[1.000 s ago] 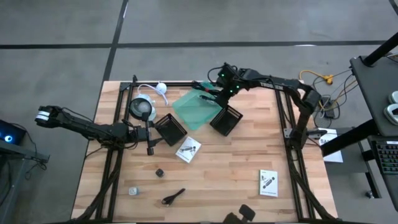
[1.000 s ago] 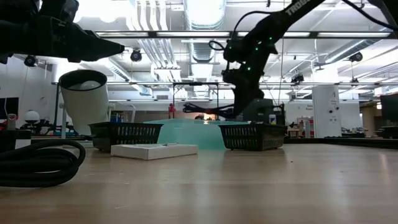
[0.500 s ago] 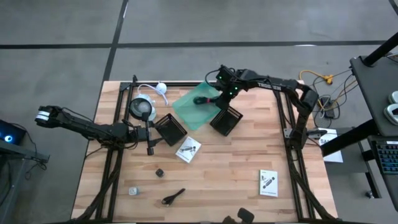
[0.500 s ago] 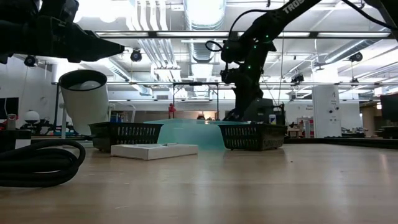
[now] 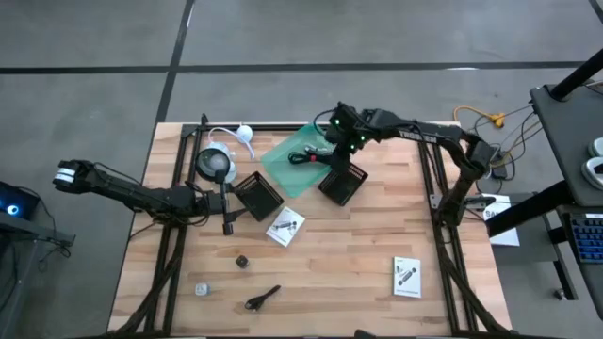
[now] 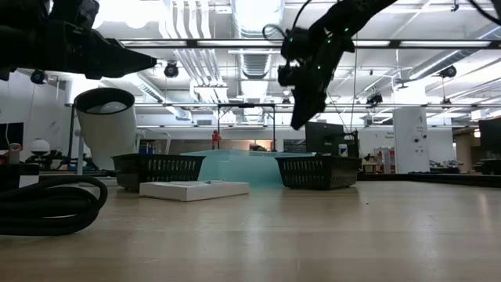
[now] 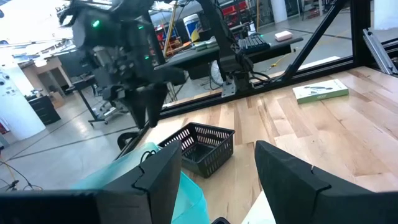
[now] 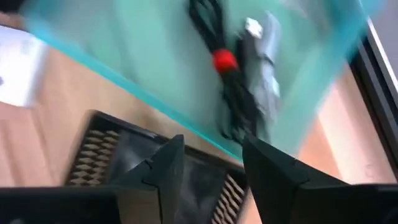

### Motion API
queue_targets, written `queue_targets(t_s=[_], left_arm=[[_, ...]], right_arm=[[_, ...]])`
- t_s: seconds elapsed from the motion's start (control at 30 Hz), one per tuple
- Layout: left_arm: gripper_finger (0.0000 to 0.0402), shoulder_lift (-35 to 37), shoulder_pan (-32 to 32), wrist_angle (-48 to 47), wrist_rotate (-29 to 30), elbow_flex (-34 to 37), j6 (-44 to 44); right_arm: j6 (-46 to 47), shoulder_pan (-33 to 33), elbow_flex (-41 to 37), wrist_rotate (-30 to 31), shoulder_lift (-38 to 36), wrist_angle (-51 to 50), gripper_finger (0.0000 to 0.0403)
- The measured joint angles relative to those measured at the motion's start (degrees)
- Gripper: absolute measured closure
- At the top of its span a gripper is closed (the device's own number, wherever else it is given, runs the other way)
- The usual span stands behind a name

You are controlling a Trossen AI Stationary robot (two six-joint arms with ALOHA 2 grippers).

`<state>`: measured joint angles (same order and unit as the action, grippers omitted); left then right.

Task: Pick and place items into bin
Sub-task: Put the black charger cable into the green bin

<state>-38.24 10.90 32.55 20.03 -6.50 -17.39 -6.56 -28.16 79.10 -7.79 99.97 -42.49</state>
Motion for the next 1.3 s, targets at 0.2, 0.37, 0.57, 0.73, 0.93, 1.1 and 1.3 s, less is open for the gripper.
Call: queue_targets(t_s=[0.2,0.37,0.57,0.73,0.93,1.1,1.3], left_arm=[[0.0213,0.0,0.0,-0.01,0.0,0.0,0.0],[0.0213,-0.04,0.0,-0.02,0.0,0.02,0.26],[0.0213,-0.02,0.0,0.0,0.0,0.02,0.26],[0.0213,-0.01,0.0,0.03,0.0,0.0,0.4],[0.0213,-0.18,0.0,-0.05,0.0,0.07,0.48],[0.0213,-0.94,0.0,-0.01,0.0,0.11,0.5],[0.0213,-3.6,0.0,0.26,0.0,-0.01,0.51]], right_arm=[[-0.02,6.27,-11.91,-0.22,-10.16,14.14,0.0266],[1.65,12.18,-26.23,0.2,-21.86,27.96,0.0276],[2.03,17.82,-44.63,0.72,-34.87,54.99,0.0282],[2.08,19.27,-52.96,2.53,-44.26,62.29,0.0284],[0.22,19.69,-59.69,2.57,-60.23,61.96,0.0293],[-3.17,19.97,-66.51,3.88,-73.03,63.69,0.0298],[-5.99,19.9,-72.14,4.13,-81.33,64.3,0.0299]])
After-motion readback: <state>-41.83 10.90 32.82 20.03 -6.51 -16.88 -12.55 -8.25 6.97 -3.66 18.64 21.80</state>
